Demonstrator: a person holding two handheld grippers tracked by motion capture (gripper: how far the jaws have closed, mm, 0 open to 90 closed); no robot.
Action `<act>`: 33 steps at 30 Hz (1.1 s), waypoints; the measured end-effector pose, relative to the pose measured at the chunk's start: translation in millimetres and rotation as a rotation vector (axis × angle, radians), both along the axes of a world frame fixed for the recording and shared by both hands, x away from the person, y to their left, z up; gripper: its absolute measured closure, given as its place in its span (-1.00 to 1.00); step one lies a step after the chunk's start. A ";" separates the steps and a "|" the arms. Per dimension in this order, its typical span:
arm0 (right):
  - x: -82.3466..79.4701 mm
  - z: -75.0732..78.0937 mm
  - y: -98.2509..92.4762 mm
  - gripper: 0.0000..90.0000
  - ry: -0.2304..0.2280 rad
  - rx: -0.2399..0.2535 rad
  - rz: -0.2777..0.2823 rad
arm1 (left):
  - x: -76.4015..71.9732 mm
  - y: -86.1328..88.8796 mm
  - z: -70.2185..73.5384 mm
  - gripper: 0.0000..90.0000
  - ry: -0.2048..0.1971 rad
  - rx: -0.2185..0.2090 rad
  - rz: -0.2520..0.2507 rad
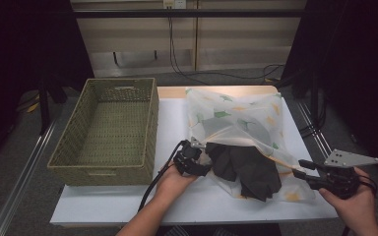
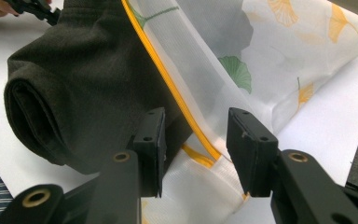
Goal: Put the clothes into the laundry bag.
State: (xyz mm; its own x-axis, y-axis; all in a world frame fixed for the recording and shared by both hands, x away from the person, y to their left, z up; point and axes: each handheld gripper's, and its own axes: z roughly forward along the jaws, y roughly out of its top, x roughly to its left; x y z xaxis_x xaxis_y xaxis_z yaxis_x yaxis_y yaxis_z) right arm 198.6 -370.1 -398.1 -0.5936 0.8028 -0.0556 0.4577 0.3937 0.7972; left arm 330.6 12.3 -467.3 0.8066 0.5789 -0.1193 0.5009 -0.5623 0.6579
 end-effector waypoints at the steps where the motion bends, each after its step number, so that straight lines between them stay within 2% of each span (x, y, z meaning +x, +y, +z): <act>1: 0.2 0.6 0.6 0.28 -0.003 -0.003 0.000 | 0.7 -0.6 -0.4 -0.07 0.004 -0.002 -0.002; 4: 0.6 2.0 1.9 0.28 -0.007 -0.003 0.007 | 0.4 -1.8 -1.6 0.07 -0.004 0.005 0.007; 6: 1.1 3.0 2.8 0.28 -0.005 0.003 0.016 | 0.0 -1.6 -2.1 0.32 -0.020 0.011 0.008; 9: 1.7 3.6 4.0 0.28 -0.011 -0.002 0.013 | 0.7 -0.4 -1.9 0.59 -0.020 0.018 0.005; 14: 2.1 3.5 5.9 0.28 -0.012 -0.004 0.018 | -3.5 -2.0 -1.4 0.90 -0.067 0.031 0.005; 21: 3.8 5.0 8.1 0.28 -0.009 -0.002 0.038 | -17.6 9.5 16.0 0.96 -0.082 0.010 -0.025; 25: 5.6 5.8 11.2 0.28 -0.012 -0.001 0.042 | -30.3 19.3 25.1 0.96 -0.095 -0.020 -0.049; 28: 7.7 5.8 15.8 0.28 -0.011 -0.006 0.052 | -40.1 23.0 27.3 0.95 -0.101 -0.050 -0.063; 29: 8.5 6.0 17.6 0.28 -0.014 -0.011 0.051 | -42.3 24.9 28.4 0.95 -0.110 -0.040 -0.075; 32: 11.8 7.6 23.3 0.27 -0.019 -0.016 0.068 | -49.7 29.3 27.1 0.94 -0.089 -0.069 -0.080; 33: 12.5 8.3 25.0 0.27 -0.022 -0.020 0.071 | -51.4 31.2 26.2 0.94 -0.090 -0.059 -0.090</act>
